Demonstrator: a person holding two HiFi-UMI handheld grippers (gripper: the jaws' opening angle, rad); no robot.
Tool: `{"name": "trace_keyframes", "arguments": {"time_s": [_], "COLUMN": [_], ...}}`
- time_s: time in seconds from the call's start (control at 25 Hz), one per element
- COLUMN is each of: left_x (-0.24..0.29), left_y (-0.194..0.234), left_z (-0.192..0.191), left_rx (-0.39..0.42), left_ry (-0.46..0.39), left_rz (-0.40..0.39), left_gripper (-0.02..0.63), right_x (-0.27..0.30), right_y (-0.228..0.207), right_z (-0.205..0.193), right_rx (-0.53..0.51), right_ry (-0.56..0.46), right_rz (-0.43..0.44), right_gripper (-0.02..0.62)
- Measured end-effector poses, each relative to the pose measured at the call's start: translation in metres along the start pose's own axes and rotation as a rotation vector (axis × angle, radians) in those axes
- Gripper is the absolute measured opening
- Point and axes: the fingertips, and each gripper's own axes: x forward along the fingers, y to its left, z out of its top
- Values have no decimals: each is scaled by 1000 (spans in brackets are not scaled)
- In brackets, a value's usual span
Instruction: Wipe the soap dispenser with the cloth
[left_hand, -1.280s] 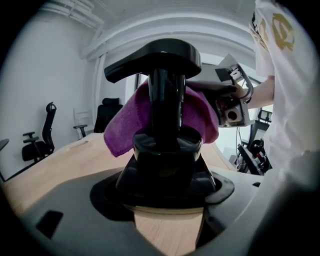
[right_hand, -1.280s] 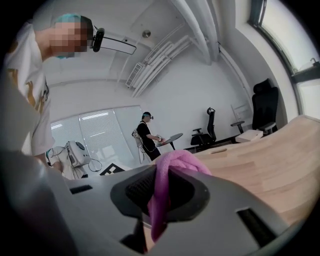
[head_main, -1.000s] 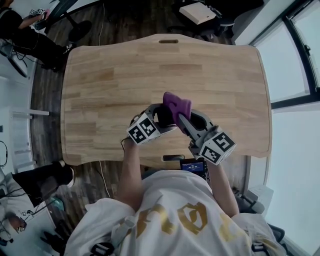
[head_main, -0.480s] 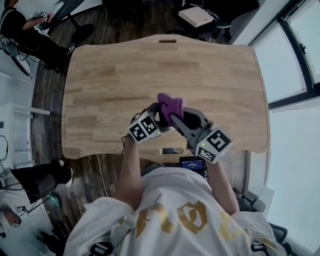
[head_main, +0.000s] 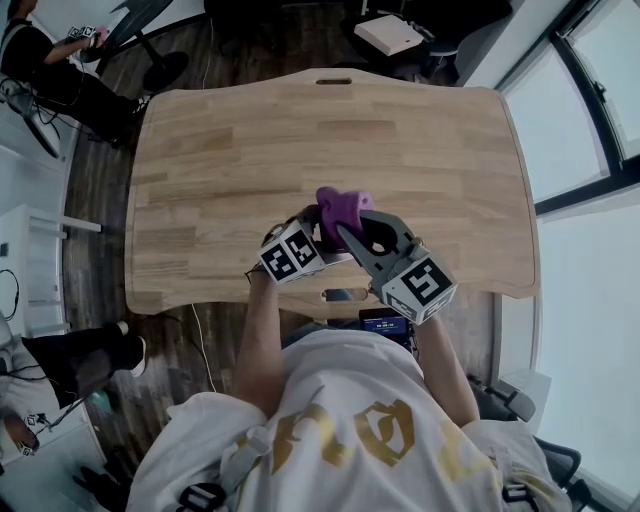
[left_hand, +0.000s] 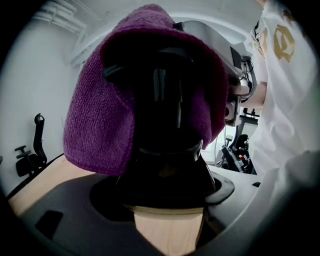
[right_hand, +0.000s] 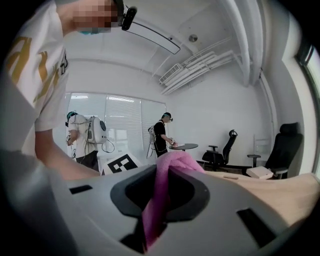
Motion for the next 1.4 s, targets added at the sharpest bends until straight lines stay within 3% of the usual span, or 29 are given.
{"name": "trace_keyframes", "arguments": {"time_s": [0.76,1.2,1.4], "left_x": [10,13,8], "left_y": [-19,-25,-26], "left_z": [10,17,29], "left_rx": [88,91,61], "left_ry": [11,-9,-69], "left_rz": [-34,-54,-55], "left_gripper": [368,368,368], "right_x": [-3,-10,-16], "right_y": [-16,-48,-65], "right_z": [6,4,-13], "right_rx": [-82,116,180], "right_ry": [9,-73,-45], "right_rz": [-108,-187,-251], "right_gripper": [52,52,52]}}
